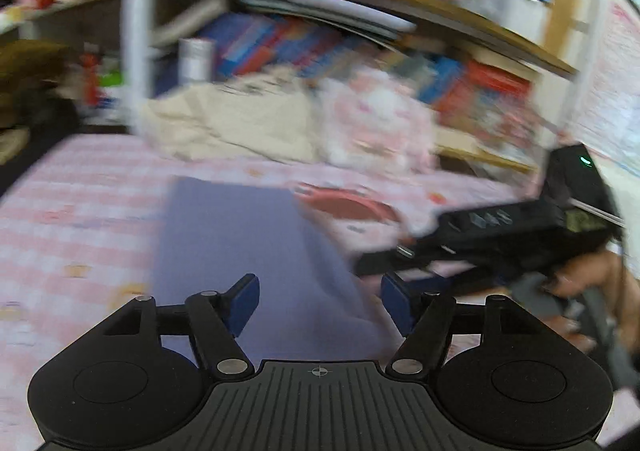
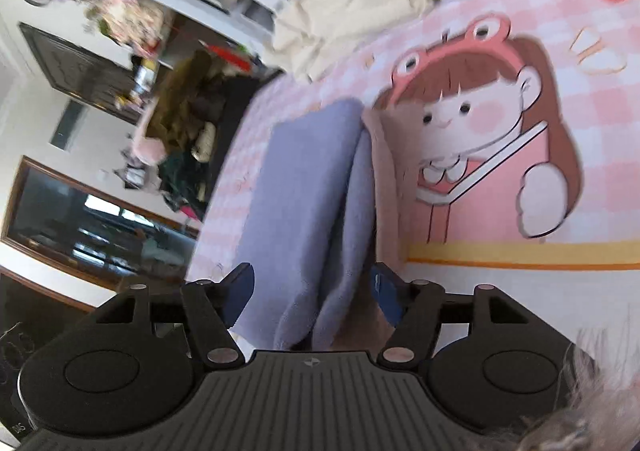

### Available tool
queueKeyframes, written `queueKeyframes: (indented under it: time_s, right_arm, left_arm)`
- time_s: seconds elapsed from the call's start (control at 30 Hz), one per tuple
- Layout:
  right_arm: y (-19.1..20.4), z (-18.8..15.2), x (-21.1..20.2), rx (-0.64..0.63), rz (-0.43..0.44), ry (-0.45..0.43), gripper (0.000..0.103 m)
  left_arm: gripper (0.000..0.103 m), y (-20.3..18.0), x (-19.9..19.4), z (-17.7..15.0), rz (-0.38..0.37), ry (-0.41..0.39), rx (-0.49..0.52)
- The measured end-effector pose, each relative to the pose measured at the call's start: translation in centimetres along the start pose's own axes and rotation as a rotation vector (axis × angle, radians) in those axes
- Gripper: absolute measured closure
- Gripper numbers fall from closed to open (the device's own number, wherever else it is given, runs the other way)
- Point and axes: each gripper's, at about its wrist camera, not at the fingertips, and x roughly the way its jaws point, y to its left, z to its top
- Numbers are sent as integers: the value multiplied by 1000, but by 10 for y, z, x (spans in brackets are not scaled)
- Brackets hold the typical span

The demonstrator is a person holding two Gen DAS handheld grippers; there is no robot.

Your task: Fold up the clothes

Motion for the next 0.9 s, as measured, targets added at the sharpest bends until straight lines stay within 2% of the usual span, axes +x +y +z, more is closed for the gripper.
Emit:
queueKeyframes:
  time_s: [0.03, 0.1, 0.13, 0.17, 0.2, 0.23, 0.4, 0.43, 0.5, 0.57, 0.63, 0.7, 0.77, 0.83, 0.9]
  right_arm:
    - [1, 2, 8, 8, -20, 7, 43]
    - [3, 5, 25, 13, -43, 13, 45]
    - [5, 8, 31, 4, -57, 3, 56]
    - [9, 10, 38, -16, -75, -7, 69]
    - [16, 11, 42, -78, -104, -20, 89]
    - [27, 9, 42, -173, -119, -42, 89]
    - [71, -34, 17, -649, -85, -240, 92]
    - [75, -40, 15, -709, -97, -265, 92]
    - [50, -28, 30, -568, -215, -204, 91]
    - [23, -15, 43, -400, -297, -134, 91]
    - [14, -12, 36, -306, -249, -138, 90]
    - [14, -13, 31, -297, -237, -125, 87]
    - [14, -12, 31, -250, -216, -120, 80]
    - [11, -11, 28, -186, -183, -123, 69]
    - [13, -10, 32, -170, -169, -111, 68]
  left_arm:
    - [40, 7, 4, -1, 36, 8, 6]
    - [56, 19, 12, -5, 85, 26, 20]
    - [73, 25, 19, -7, 99, 51, 14]
    - [82, 31, 28, -10, 109, 87, -5]
    - [84, 34, 32, -13, 109, 107, -22]
    - [84, 36, 37, -17, 110, 114, -31]
    - [84, 29, 44, -21, 114, 133, 25]
    - [84, 28, 44, -22, 118, 138, 39]
    - [80, 27, 45, -24, 104, 139, 49]
    - [71, 21, 47, -22, 95, 148, 77]
    - [66, 15, 49, -22, 93, 158, 139]
    - [63, 13, 47, -22, 94, 163, 174]
    - [52, 16, 41, -19, 92, 150, 160]
    - [43, 23, 34, -15, 99, 109, 124]
    - [39, 36, 30, -13, 124, 77, 70]
